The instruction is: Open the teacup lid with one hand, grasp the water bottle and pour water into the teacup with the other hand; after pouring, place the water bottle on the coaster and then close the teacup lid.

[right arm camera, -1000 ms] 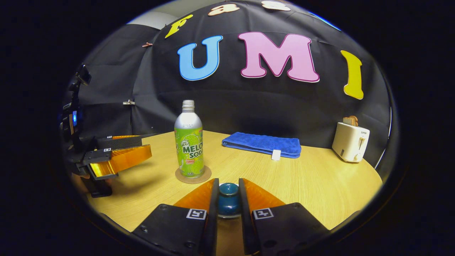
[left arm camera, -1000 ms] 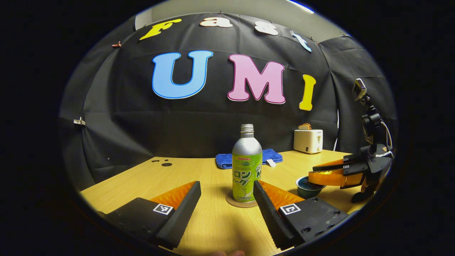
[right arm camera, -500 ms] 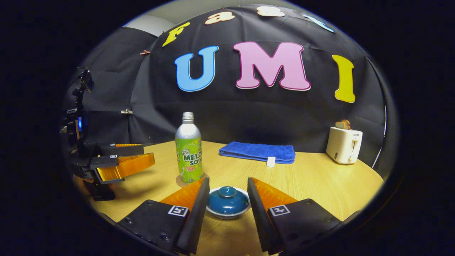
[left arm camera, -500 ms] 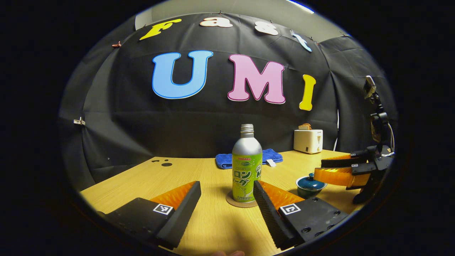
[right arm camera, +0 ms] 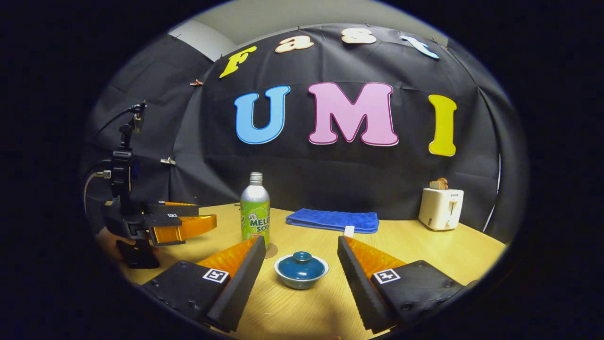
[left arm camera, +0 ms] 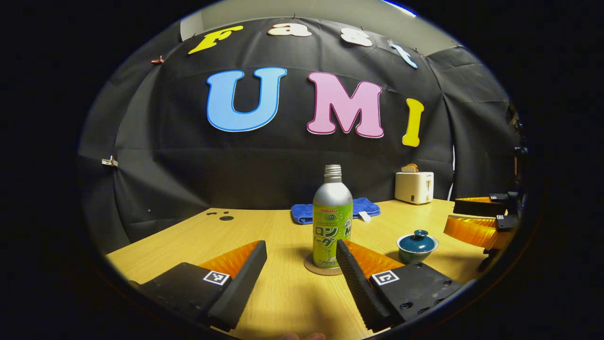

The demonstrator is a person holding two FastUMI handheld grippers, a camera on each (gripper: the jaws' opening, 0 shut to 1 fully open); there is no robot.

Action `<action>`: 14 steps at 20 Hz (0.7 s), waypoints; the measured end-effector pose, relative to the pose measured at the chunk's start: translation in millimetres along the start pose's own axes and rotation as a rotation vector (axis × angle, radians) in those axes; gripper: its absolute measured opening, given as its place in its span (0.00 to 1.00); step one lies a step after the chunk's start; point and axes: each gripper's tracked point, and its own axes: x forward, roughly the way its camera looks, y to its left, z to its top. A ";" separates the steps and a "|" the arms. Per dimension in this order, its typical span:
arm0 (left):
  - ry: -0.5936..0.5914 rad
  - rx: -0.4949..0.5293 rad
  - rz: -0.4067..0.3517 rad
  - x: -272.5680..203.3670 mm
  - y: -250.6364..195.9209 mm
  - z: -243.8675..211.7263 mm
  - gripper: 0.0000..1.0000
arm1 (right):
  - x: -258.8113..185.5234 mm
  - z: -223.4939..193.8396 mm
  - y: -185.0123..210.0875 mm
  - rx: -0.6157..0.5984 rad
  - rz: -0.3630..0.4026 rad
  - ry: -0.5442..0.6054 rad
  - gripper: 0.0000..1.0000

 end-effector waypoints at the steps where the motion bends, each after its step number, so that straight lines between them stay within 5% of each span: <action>1: 0.000 0.000 0.004 0.2 0.9 0.3 0.93 | 0.4 -5.4 -3.1 0.016 -0.003 0.018 0.95; 14: 0.000 0.000 0.024 -1.0 3.1 -0.3 0.93 | 1.3 -11.5 -4.5 0.043 -0.013 0.046 0.95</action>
